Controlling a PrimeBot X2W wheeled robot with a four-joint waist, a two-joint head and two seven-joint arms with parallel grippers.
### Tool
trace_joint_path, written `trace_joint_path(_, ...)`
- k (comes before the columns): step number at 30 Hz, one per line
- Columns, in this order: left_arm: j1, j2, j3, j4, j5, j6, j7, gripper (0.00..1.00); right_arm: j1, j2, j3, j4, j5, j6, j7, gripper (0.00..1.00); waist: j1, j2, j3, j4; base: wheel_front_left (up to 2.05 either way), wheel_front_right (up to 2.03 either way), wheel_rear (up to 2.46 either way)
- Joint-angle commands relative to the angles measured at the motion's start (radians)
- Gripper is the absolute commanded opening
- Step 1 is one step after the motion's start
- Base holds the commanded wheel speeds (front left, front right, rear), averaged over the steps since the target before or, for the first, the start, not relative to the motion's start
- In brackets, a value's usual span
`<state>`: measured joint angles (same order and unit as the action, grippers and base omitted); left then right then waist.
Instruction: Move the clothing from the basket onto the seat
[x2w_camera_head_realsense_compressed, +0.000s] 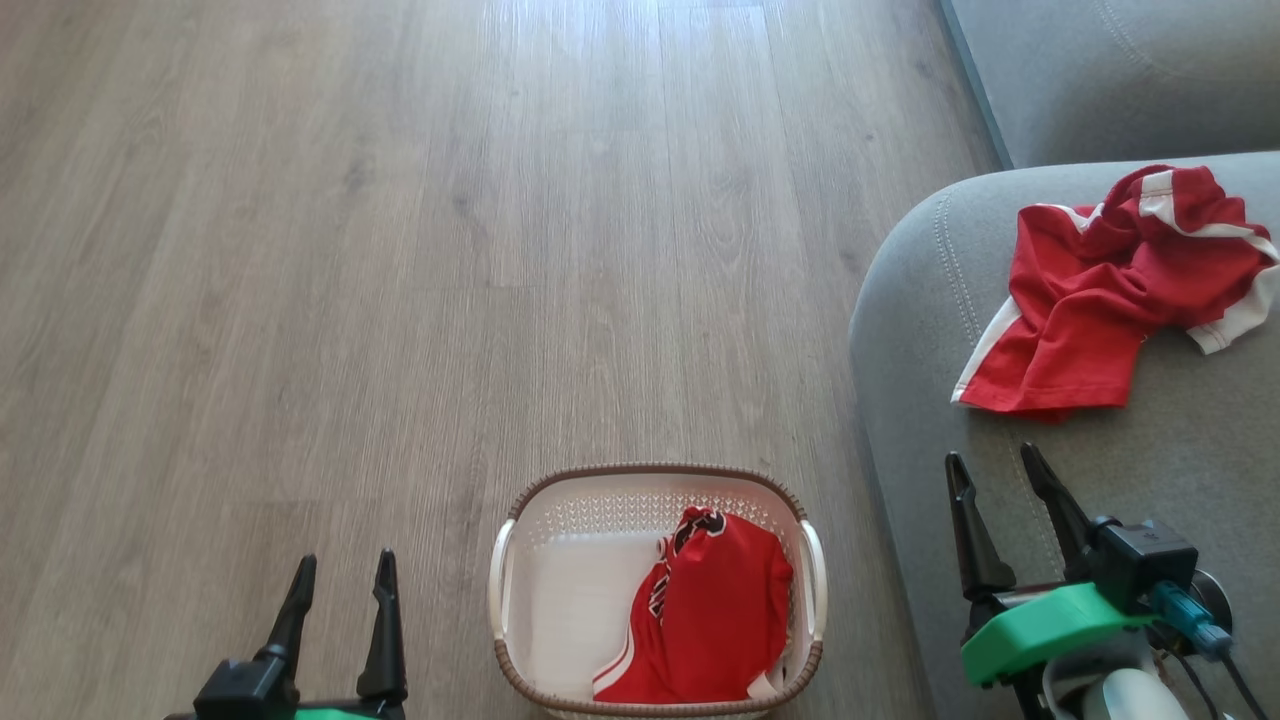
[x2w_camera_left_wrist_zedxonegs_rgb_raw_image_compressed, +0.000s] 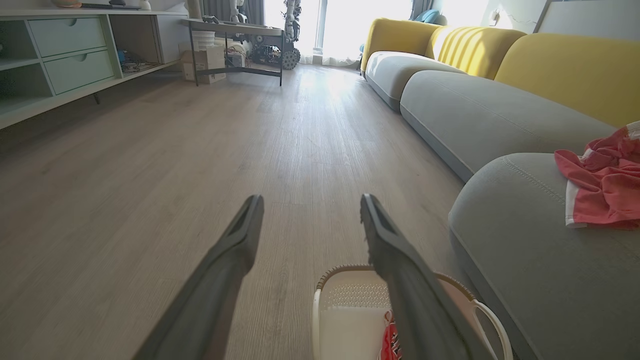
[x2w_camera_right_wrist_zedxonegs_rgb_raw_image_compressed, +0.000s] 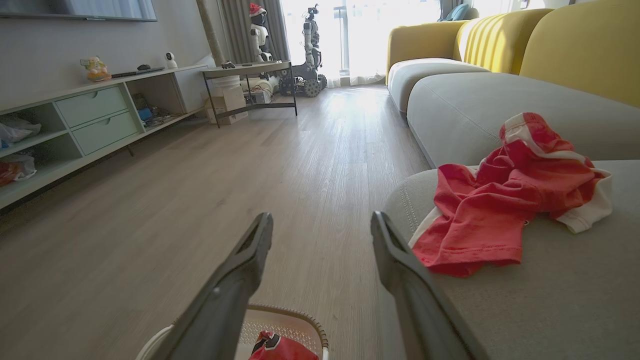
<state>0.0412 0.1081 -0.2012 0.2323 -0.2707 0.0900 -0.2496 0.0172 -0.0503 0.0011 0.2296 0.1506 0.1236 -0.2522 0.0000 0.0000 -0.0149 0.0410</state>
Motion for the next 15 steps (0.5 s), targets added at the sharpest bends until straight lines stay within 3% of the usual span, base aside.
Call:
trace_joint_path(1, -0.024, 0.003, 0.043, -0.028, 0.01, -0.003, -0.012, 1.0, -0.02, 0.0, 0.019, -0.038, 0.002, 0.007, -0.009, 1.0, 0.0, 0.0, 0.003, -0.001, 0.0, 0.0, 0.0)
trace_joint_path(15, -0.124, -0.005, -0.015, 0.008, 0.037, -0.04, -0.012, 1.0, -0.103, 0.0, -0.029, -0.127, -0.011, 0.007, -0.009, 1.0, 0.0, 0.0, 0.153, -0.035, 0.0, 0.0, 0.0)
